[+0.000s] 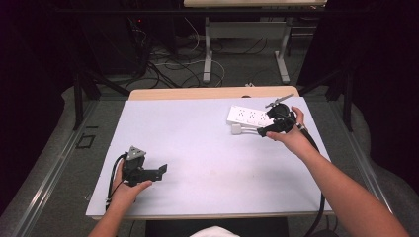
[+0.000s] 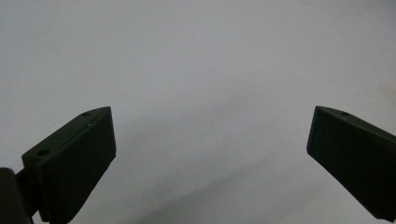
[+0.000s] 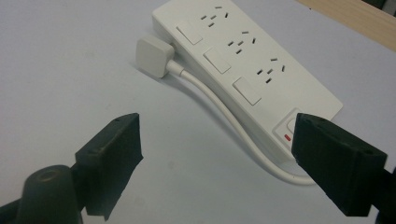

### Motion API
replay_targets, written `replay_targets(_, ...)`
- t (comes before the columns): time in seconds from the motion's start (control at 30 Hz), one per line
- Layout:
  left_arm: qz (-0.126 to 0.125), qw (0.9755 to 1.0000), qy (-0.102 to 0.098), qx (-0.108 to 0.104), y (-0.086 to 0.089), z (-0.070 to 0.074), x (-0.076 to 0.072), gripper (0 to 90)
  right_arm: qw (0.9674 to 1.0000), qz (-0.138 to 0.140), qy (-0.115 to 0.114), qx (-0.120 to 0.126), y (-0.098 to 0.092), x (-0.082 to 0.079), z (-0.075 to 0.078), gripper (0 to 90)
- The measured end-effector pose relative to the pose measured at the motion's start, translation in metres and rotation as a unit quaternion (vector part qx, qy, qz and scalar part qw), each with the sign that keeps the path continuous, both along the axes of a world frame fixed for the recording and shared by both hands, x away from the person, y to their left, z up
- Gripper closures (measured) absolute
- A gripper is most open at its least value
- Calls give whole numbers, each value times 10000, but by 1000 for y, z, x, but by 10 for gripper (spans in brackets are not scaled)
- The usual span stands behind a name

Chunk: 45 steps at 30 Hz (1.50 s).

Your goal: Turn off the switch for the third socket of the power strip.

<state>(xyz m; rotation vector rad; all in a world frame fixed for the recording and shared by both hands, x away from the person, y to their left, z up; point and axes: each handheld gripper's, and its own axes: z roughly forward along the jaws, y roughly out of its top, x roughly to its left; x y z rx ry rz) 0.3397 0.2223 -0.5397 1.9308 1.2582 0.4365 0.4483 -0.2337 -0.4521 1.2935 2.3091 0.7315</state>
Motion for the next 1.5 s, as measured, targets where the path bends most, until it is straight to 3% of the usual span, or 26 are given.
replay_targets(0.83,-49,10000,43,51,0,-1,1,17,9999,84,38,-125,15,41,12,279)
replay_targets(1.0,-67,9999,66,66,1,0,1,18,10000,15,32,9,22,48,14,318)
replay_targets(1.23,-42,10000,46,47,1,-2,1,18,9998,-13,172,-45,28,58,14,371)
replay_targets(1.33,-53,10000,42,48,1,-2,1,19,9996,-107,235,97,29,63,16,384)
replay_targets(1.47,-65,9999,66,60,0,-2,1,19,9995,-152,251,110,30,68,17,398)
replay_targets(1.5,-55,9999,78,60,0,-2,1,19,9991,-161,314,222,31,71,17,404)
